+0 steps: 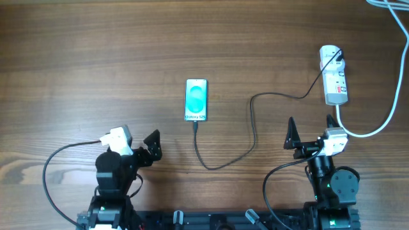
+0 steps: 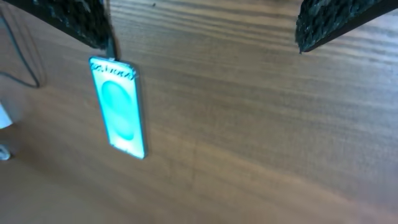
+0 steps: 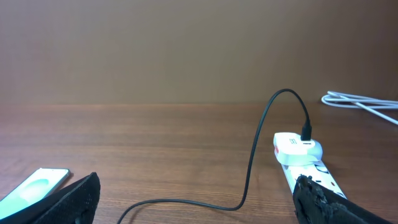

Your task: Plug charger to phone and switch on socket

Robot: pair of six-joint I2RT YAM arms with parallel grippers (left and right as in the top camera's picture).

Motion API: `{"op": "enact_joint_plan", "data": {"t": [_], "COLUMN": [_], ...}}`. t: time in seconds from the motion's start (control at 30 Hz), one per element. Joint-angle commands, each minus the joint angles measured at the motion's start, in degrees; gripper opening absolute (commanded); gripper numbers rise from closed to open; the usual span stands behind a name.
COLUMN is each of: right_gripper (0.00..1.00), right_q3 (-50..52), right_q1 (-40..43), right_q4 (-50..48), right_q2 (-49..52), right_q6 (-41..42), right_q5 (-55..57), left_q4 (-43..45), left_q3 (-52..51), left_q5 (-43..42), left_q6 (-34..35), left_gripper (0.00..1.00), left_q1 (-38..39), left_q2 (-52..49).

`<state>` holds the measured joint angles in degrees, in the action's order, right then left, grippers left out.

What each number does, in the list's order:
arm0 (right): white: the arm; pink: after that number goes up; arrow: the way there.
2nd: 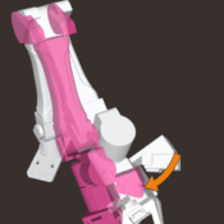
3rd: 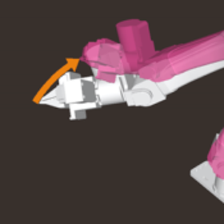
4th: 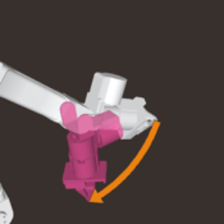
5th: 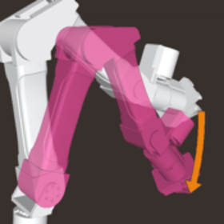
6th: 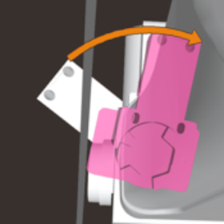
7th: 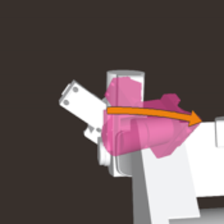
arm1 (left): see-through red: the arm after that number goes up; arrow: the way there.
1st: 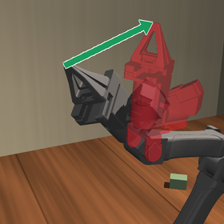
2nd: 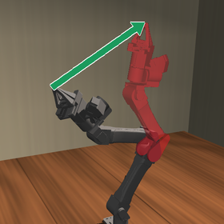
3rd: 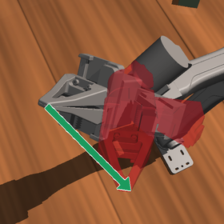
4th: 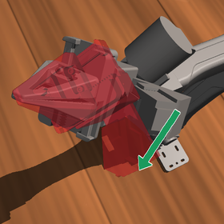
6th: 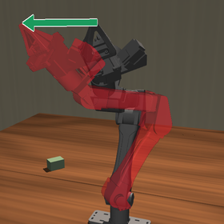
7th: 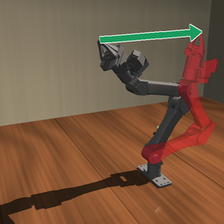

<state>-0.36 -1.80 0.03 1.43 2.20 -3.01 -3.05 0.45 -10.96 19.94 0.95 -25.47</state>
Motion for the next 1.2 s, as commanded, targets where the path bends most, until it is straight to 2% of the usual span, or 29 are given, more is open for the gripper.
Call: {"op": "enact_joint_plan", "data": {"t": [0.0, 0.23, 0.37, 0.47, 0.5, 1.17], "right_gripper": [1.0, 1.0, 0.99, 1.0, 1.0, 1.0], "right_q3": [0.07, 0.07, 0.07, 0.07, 0.07, 0.07], "right_q1": [-0.26, -0.26, -0.26, -0.26, -0.26, -0.26], "right_q4": [-0.11, -0.11, -0.13, -0.13, -0.11, -0.13], "right_q2": [-0.09, -0.09, -0.09, -0.09, -0.09, -0.09], "right_q6": [-0.63, -0.63, -0.63, -0.63, -0.63, -0.63], "right_q5": [-0.92, -0.92, -0.92, -0.92, -0.92, -0.92], "left_q4": [-0.5, -0.68, -1.42, -1.38, -1.38, -1.31], "left_q3": [-0.13, -0.13, -0.13, -0.13, -0.13, -0.13], "left_q5": [0.52, 1.29, 9.49, 10.43, 10.43, 10.38], "left_q6": [-3.63, -19.15, -21.53, -30.36, -31.34, -31.32], "left_gripper": [1.0, 1.0, 1.0, 1.0, 1.0, 1.0], "left_q1": [-0.33, -0.37, -0.37, -0.48, -0.48, -0.48], "left_q2": [3.54, 17.86, 22.91, 25.31, 25.31, 25.31]}}
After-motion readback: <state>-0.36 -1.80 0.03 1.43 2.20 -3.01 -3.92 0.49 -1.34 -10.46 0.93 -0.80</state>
